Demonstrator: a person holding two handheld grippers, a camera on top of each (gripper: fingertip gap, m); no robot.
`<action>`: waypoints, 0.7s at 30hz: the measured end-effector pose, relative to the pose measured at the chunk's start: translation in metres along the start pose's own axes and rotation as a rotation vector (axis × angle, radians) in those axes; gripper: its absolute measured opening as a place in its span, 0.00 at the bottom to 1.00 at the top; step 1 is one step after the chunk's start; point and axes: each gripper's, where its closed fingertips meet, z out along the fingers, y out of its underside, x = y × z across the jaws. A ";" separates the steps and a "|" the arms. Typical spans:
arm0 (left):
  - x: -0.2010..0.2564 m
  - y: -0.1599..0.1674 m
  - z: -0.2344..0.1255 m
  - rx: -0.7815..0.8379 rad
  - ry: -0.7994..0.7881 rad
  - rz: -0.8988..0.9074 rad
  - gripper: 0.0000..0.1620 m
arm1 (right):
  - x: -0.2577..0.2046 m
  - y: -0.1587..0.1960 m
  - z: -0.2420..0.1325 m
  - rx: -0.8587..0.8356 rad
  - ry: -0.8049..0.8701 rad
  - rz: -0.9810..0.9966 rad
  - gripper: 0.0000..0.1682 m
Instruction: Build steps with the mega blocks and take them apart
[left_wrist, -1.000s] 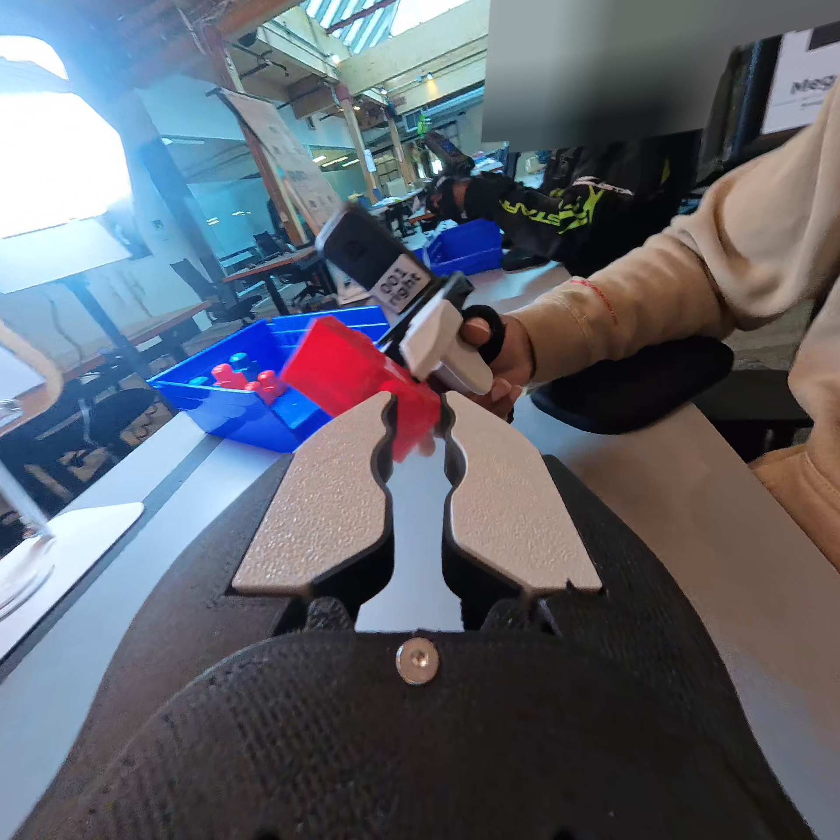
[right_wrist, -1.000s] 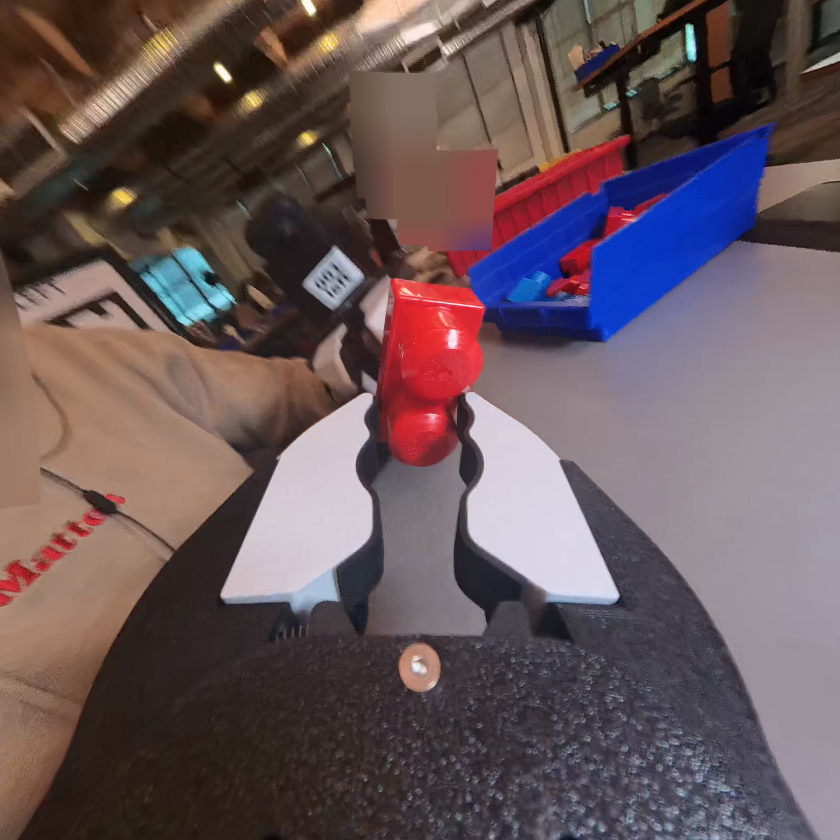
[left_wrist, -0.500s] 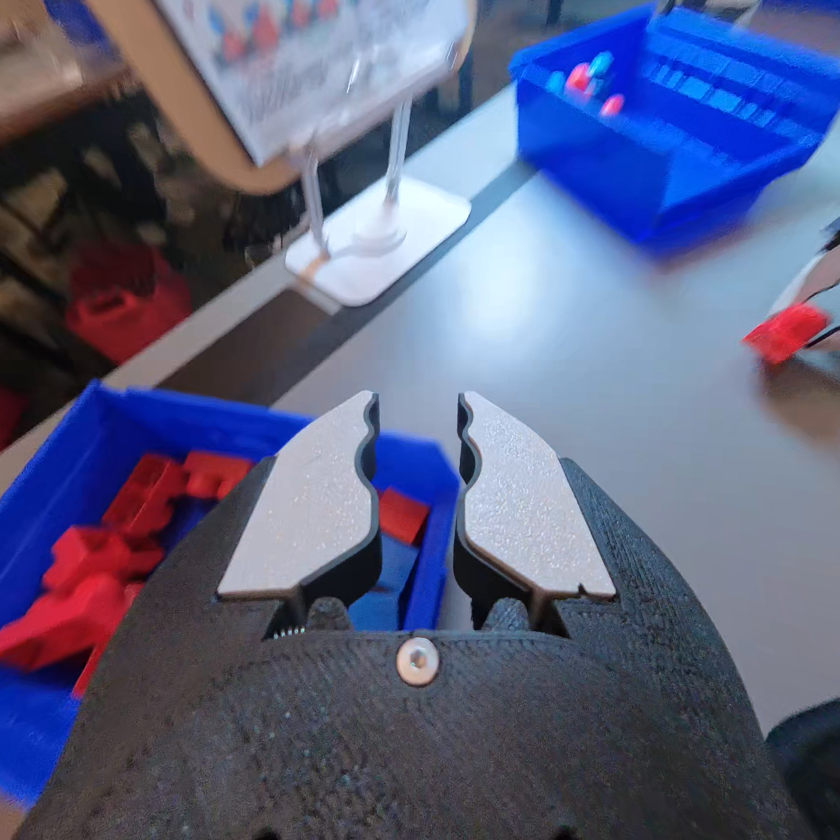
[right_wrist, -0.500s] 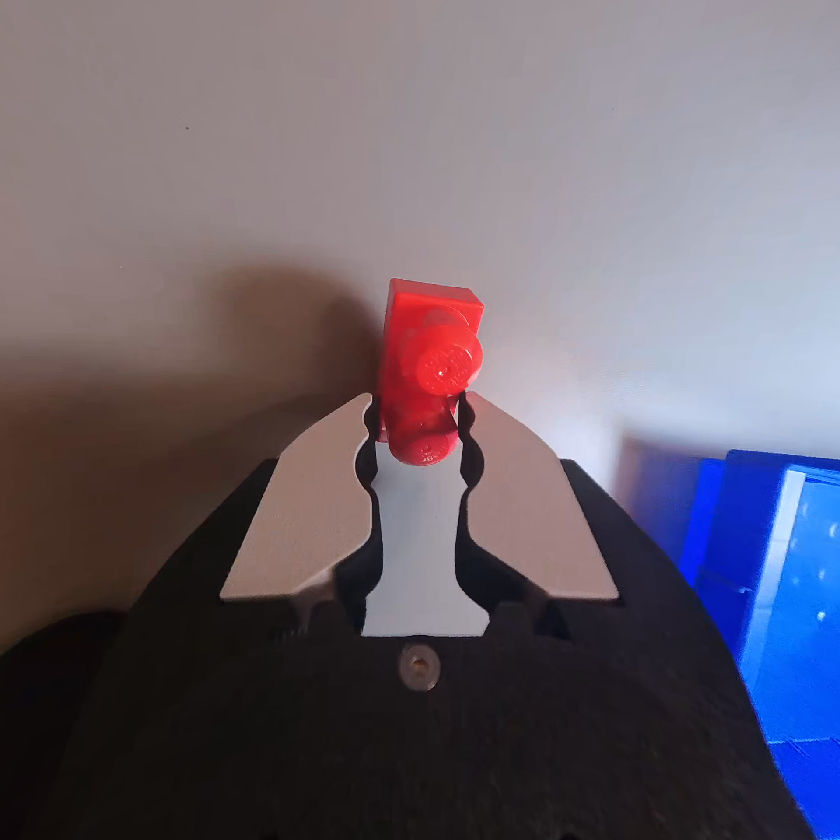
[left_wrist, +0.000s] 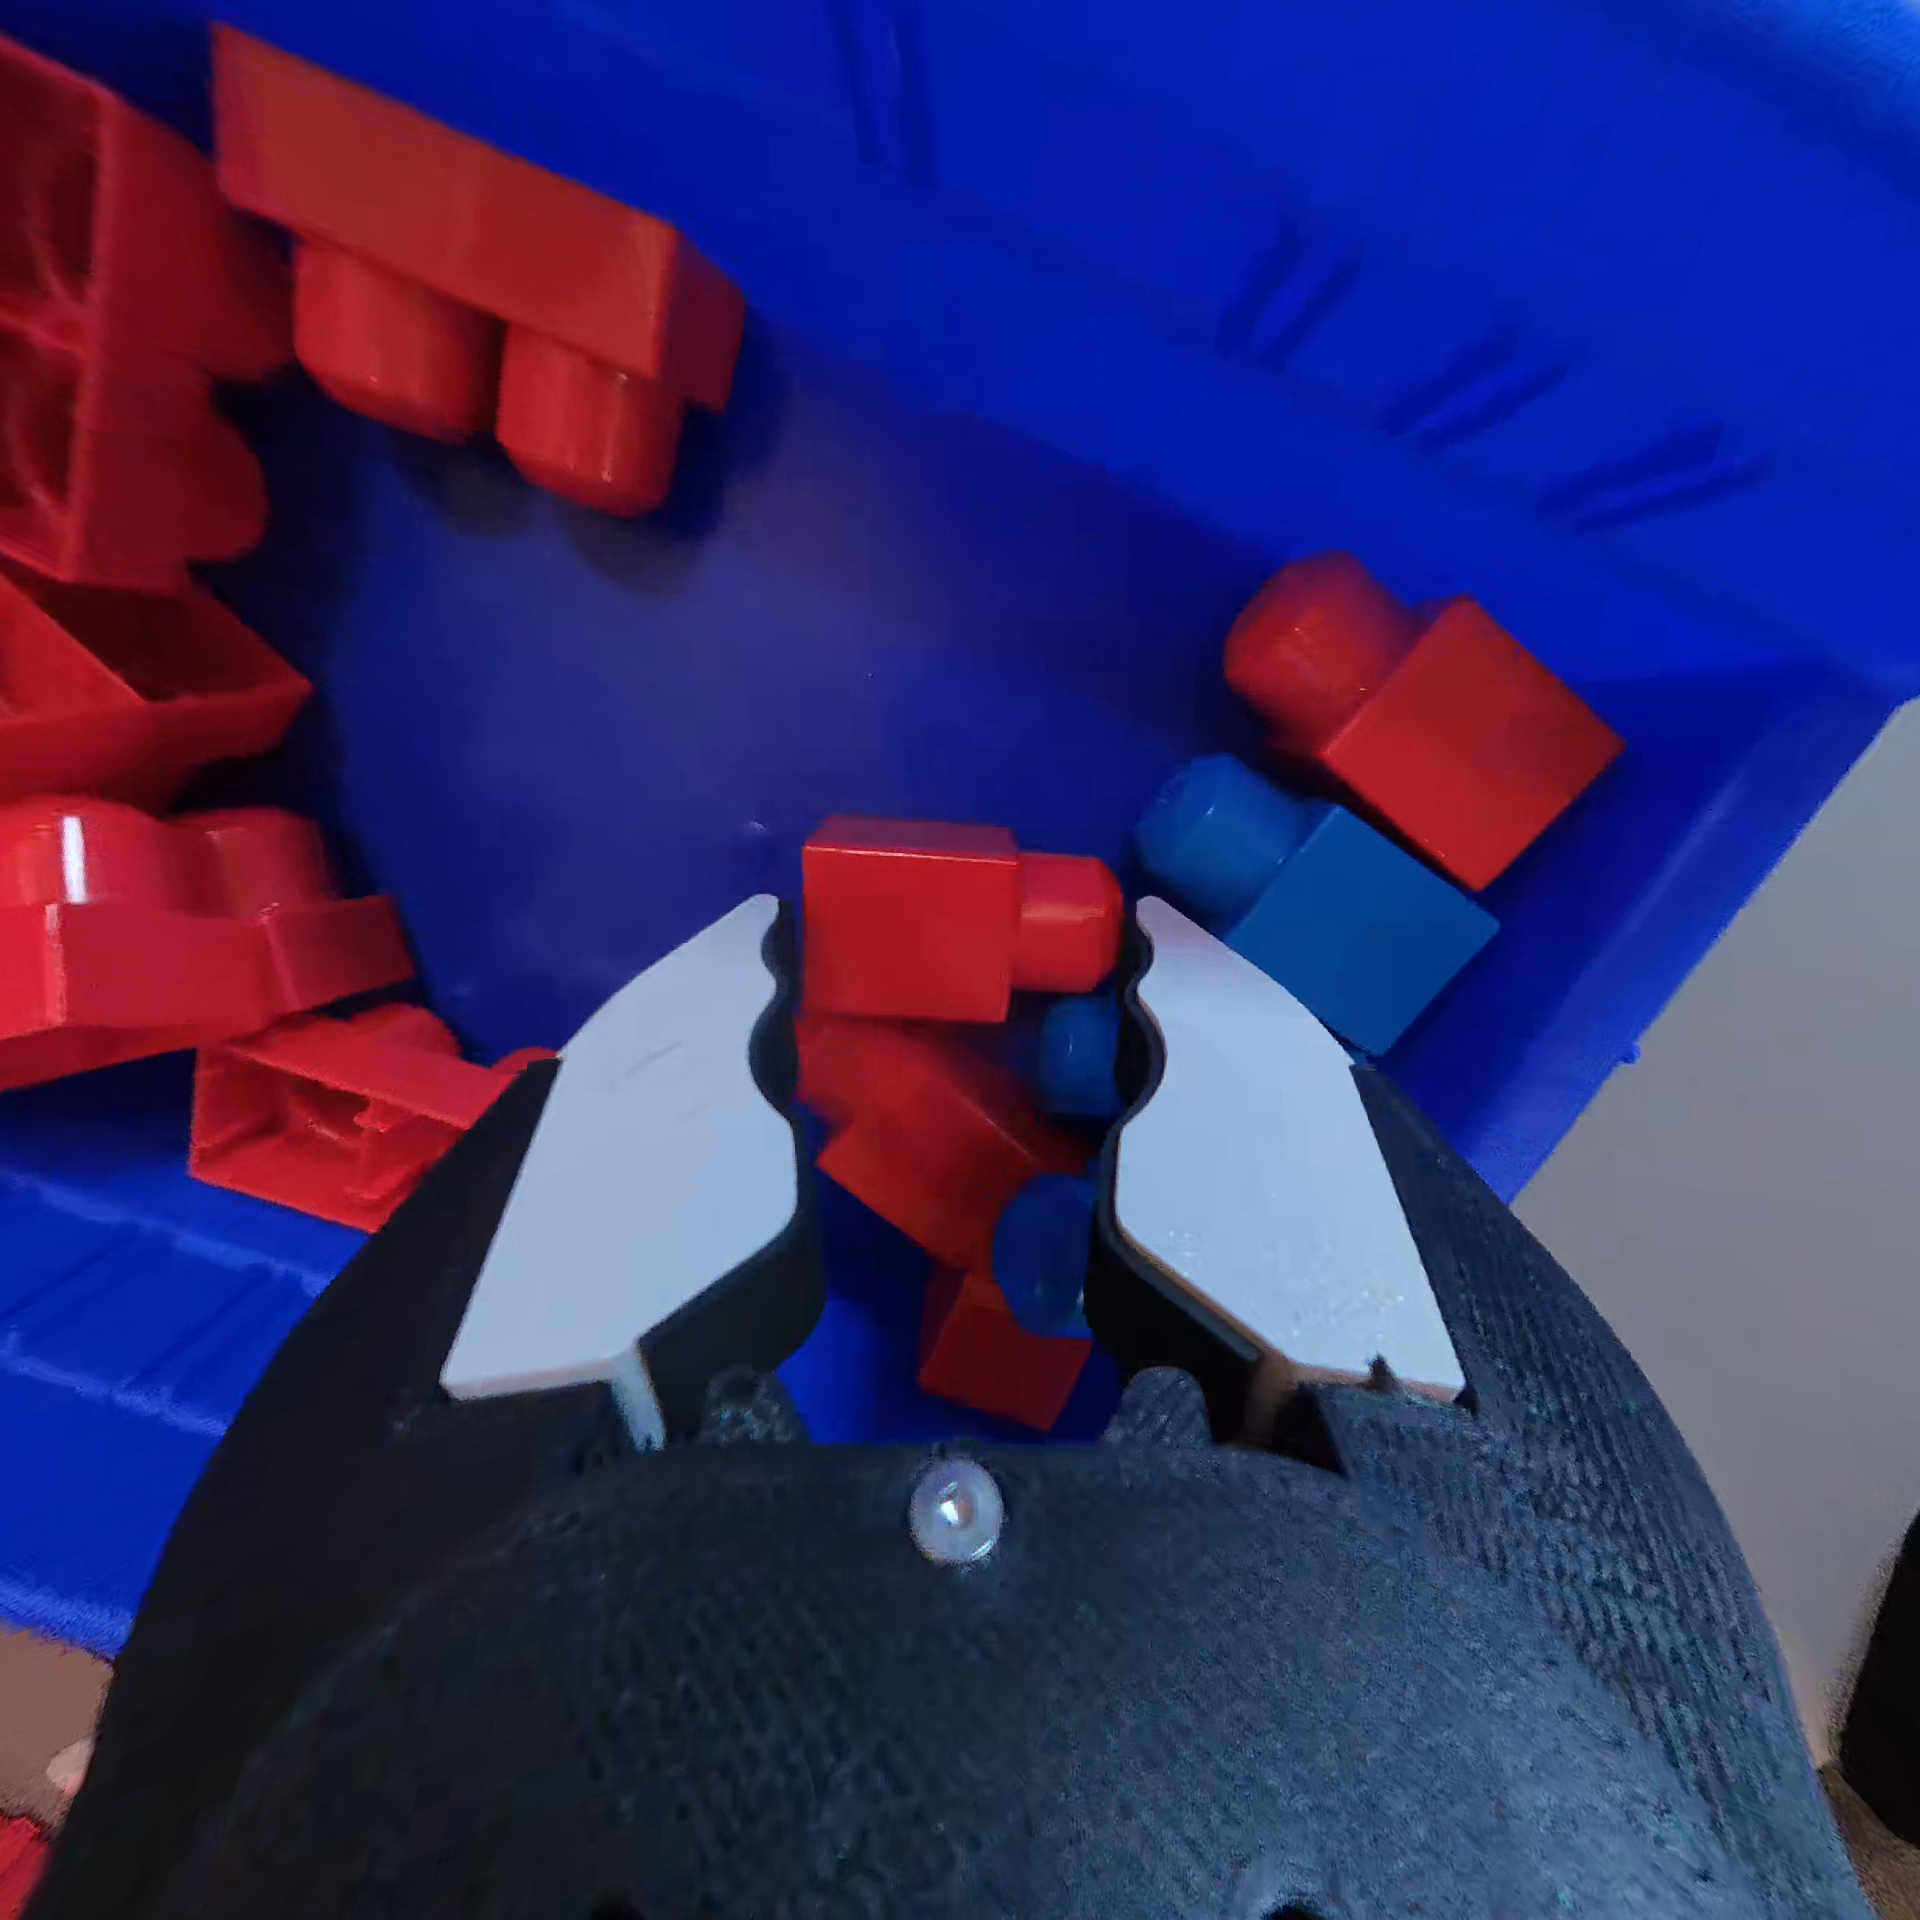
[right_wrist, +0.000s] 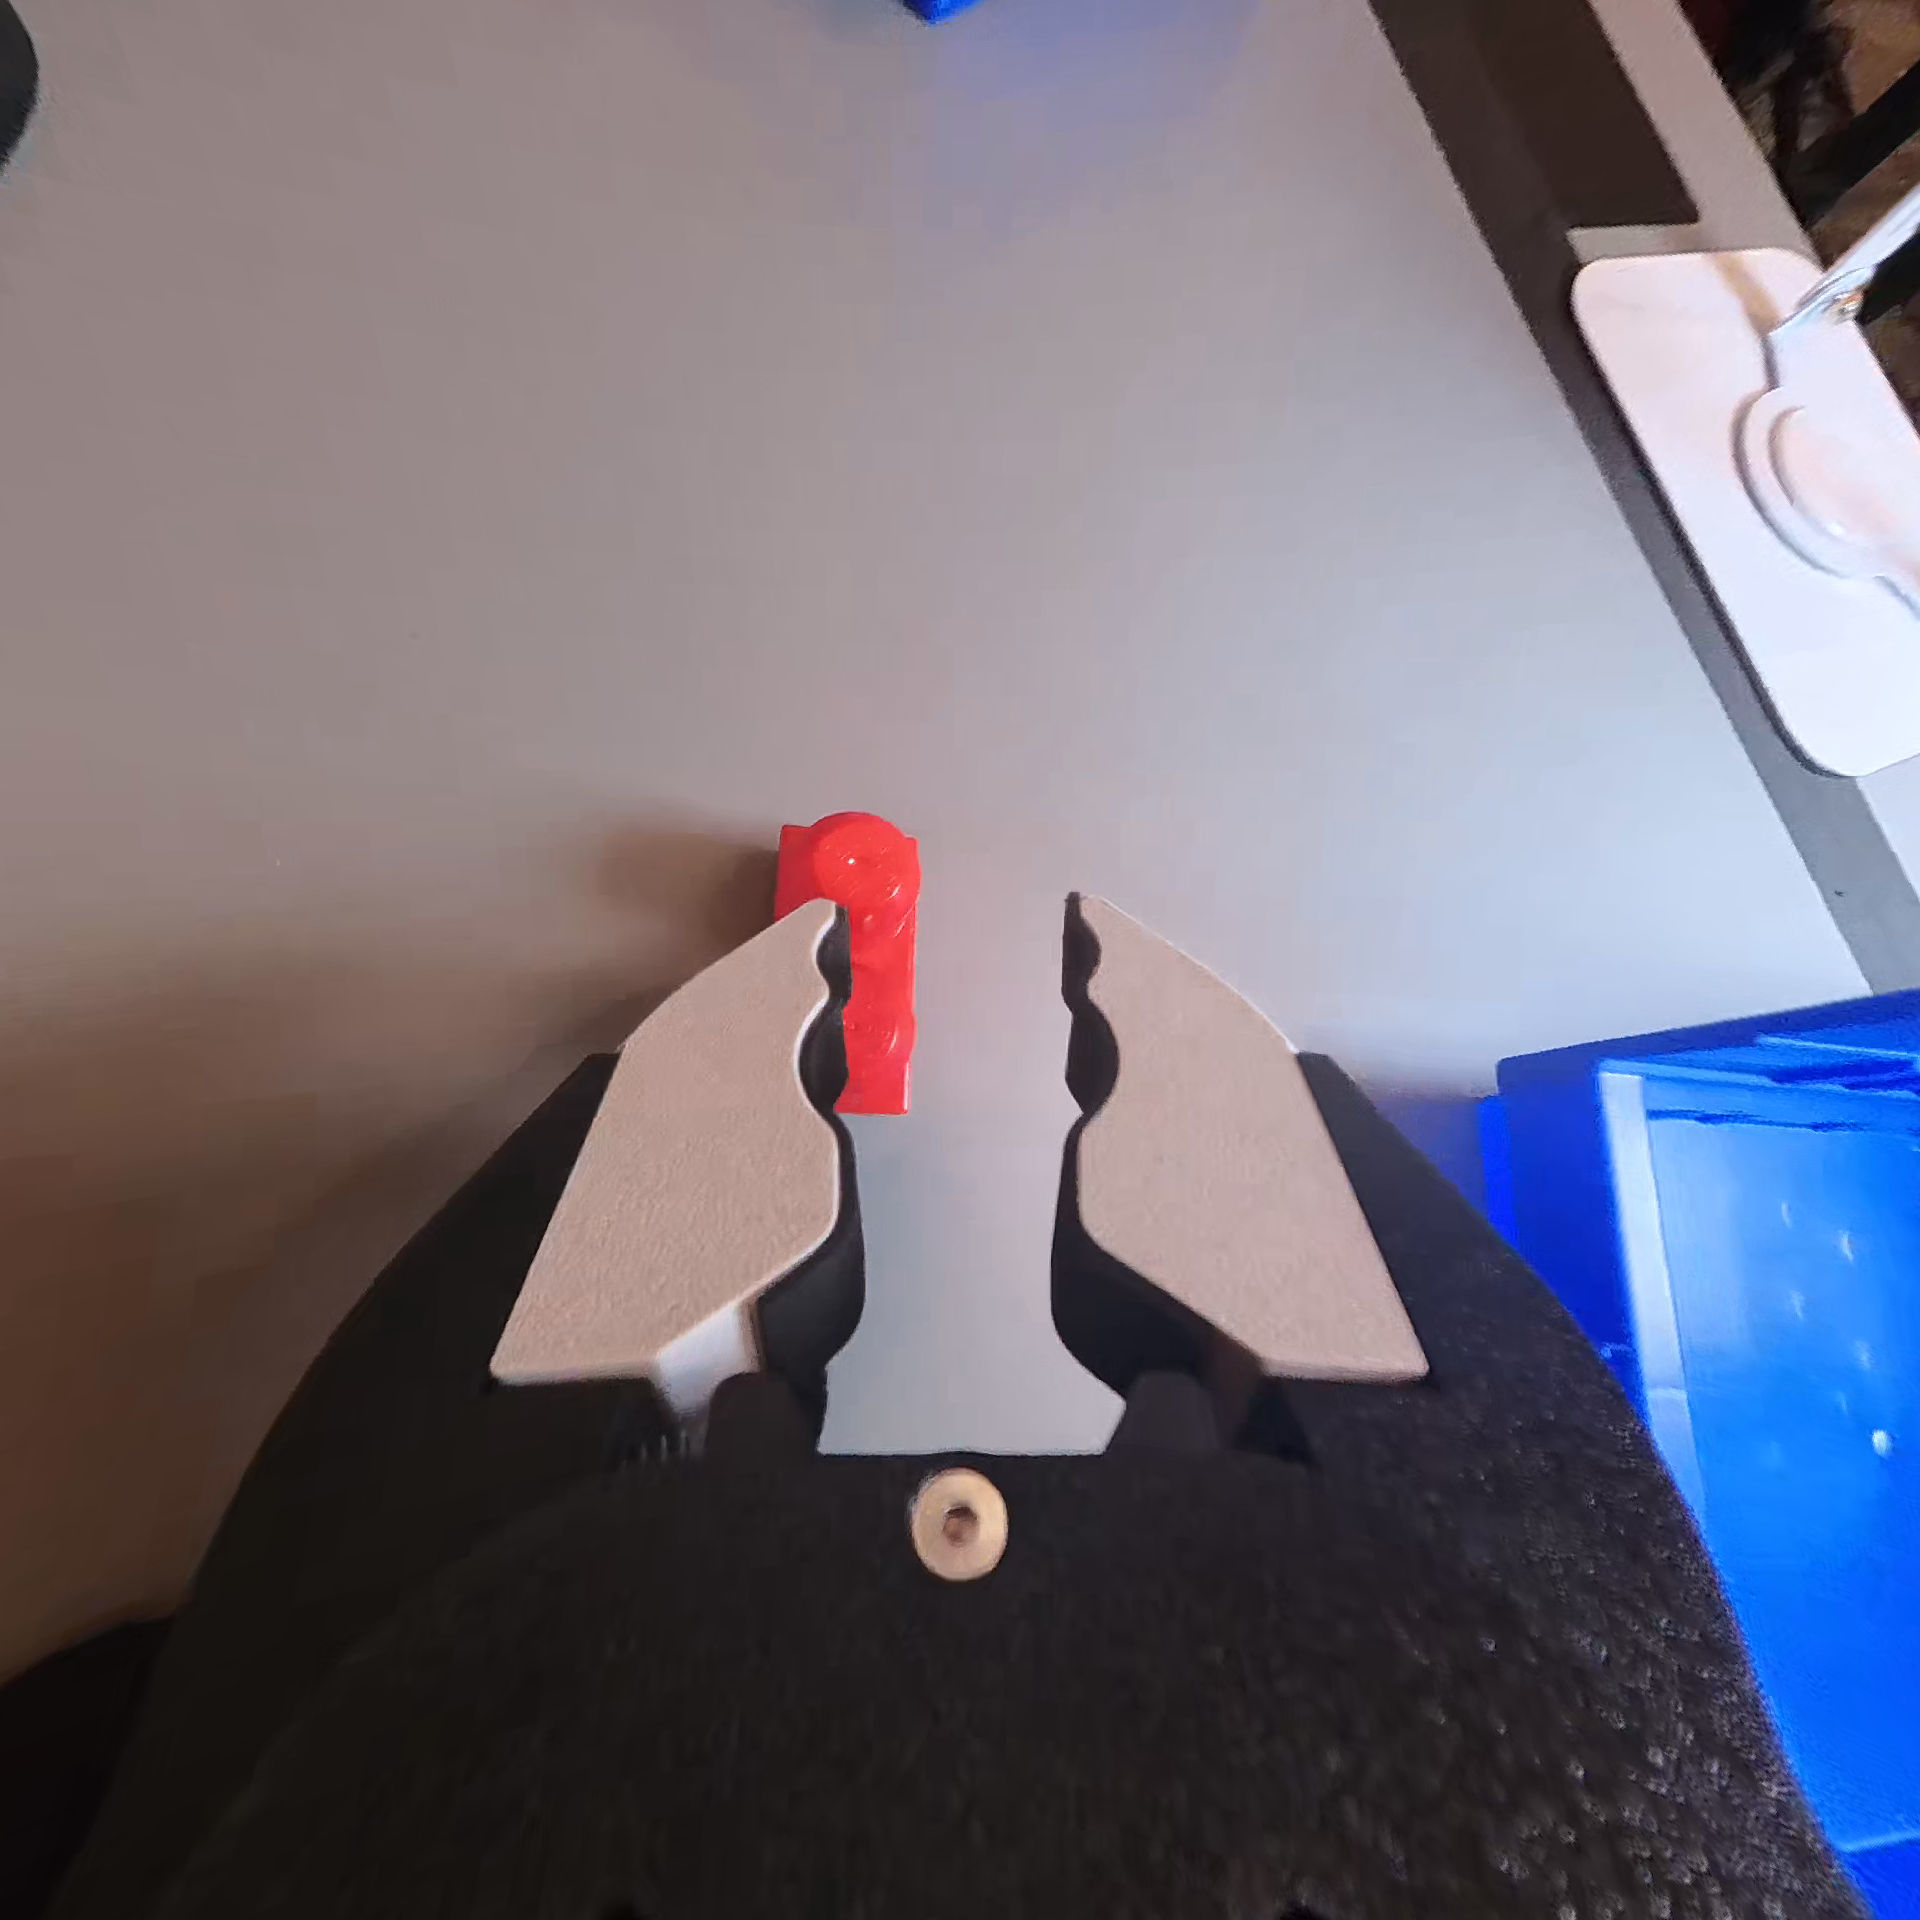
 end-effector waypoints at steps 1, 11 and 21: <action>0.002 0.001 0.004 -0.015 0.016 -0.002 0.37 | 0.002 -0.001 -0.001 0.016 0.006 0.011 0.23; 0.000 -0.021 -0.024 0.107 -0.058 0.047 0.24 | 0.018 -0.017 -0.008 0.142 0.064 0.074 0.21; 0.086 -0.079 -0.120 0.625 0.049 0.171 0.23 | 0.020 -0.043 -0.010 0.294 0.133 0.054 0.22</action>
